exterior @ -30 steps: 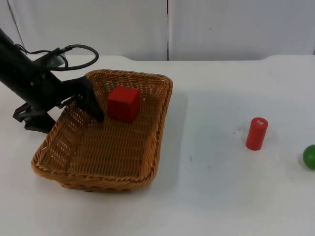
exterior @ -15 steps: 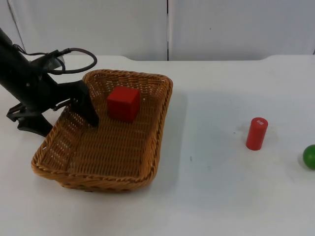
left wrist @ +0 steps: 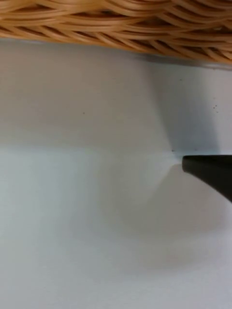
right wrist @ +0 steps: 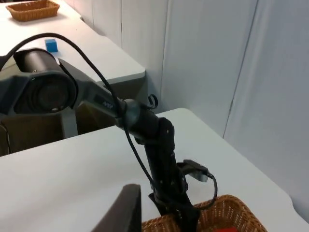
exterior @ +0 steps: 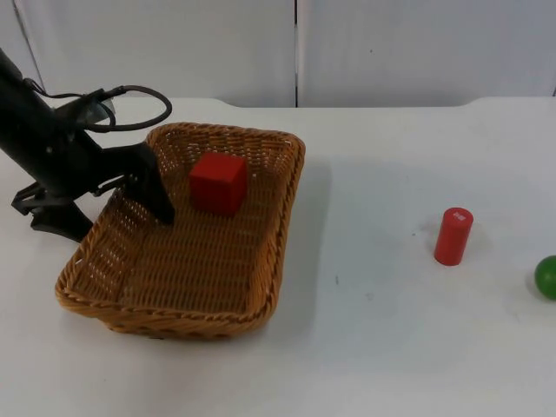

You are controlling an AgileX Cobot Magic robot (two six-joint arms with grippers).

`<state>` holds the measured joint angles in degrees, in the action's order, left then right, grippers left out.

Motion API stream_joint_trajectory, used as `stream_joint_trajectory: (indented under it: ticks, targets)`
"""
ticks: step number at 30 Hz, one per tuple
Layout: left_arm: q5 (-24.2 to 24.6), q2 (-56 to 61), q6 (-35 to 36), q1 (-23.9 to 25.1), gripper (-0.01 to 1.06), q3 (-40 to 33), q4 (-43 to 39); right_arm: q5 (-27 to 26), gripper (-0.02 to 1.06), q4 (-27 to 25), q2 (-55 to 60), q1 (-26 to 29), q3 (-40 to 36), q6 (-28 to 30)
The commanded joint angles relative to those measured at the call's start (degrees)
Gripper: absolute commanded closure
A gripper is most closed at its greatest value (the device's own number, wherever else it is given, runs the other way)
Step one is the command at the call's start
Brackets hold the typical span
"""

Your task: Pick up the basket with the left hand and place the object to the left of the red cylinder into the basket with the right hand.

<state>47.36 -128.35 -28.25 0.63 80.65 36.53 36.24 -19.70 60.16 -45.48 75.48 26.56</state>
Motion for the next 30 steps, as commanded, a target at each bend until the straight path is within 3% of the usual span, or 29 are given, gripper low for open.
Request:
stream_joint_trajectory:
  ticks: [1,13,19,30]
  targets:
    - [1.08,1.69,0.24,0.09,0.09,0.12,-0.33,0.01,0.0,0.0,0.23,0.2,1.07,-0.22]
    - [0.51,9.82,2.67,0.09,0.09,-0.07,-4.93,0.01,0.0,0.0,0.23,0.2,1.16,-0.22]
    - [6.21,12.13,4.9,-0.05,0.09,-0.67,-5.73,0.01,0.0,0.1,0.23,0.2,1.16,-0.22]
    - [2.48,23.98,5.21,-2.23,0.09,-14.34,-6.47,-0.1,0.0,0.1,0.23,0.2,1.16,-0.22]
